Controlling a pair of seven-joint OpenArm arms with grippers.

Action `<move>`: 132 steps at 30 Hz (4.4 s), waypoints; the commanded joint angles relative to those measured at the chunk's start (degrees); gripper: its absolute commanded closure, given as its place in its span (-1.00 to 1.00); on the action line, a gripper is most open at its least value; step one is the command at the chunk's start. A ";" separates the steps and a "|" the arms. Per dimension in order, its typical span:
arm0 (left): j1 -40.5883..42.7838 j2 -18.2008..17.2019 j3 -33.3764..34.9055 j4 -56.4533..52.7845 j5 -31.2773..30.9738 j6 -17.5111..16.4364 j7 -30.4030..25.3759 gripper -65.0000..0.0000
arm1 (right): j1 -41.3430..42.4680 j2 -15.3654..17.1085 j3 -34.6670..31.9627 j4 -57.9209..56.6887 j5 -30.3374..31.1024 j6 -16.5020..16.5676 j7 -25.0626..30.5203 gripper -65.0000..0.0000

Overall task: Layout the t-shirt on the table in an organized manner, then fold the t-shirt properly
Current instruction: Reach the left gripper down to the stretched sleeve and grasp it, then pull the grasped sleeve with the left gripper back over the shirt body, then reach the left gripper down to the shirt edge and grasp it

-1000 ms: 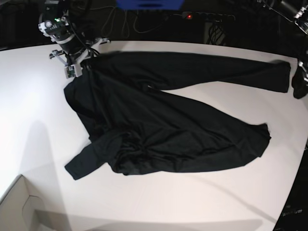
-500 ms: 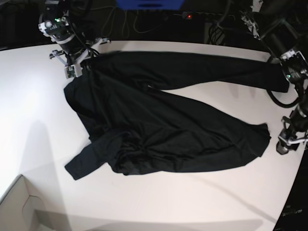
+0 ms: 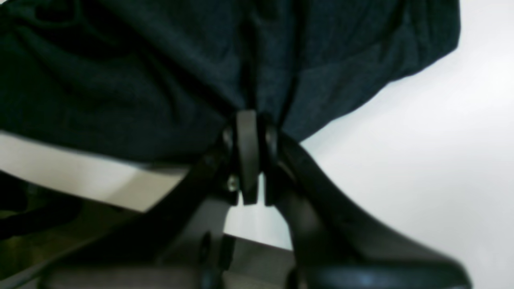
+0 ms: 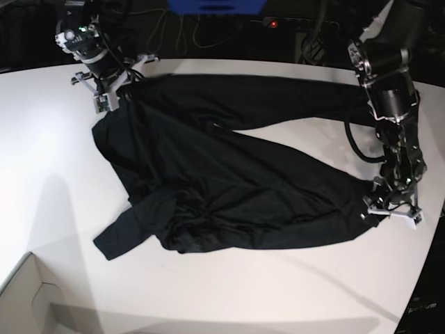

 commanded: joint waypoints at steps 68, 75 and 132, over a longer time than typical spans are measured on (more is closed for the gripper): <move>23.82 0.37 -25.45 31.68 -21.34 -0.47 24.08 0.98 | -0.88 0.34 0.61 1.28 0.64 0.21 1.56 1.00; 23.99 0.37 -25.36 29.74 -21.43 -0.47 24.78 0.98 | -1.14 0.34 0.69 1.46 0.64 0.21 1.65 1.00; 1.22 -2.27 9.19 -6.74 -7.62 -0.30 -22.08 0.16 | 1.23 -1.77 10.10 5.59 0.64 0.21 1.21 0.36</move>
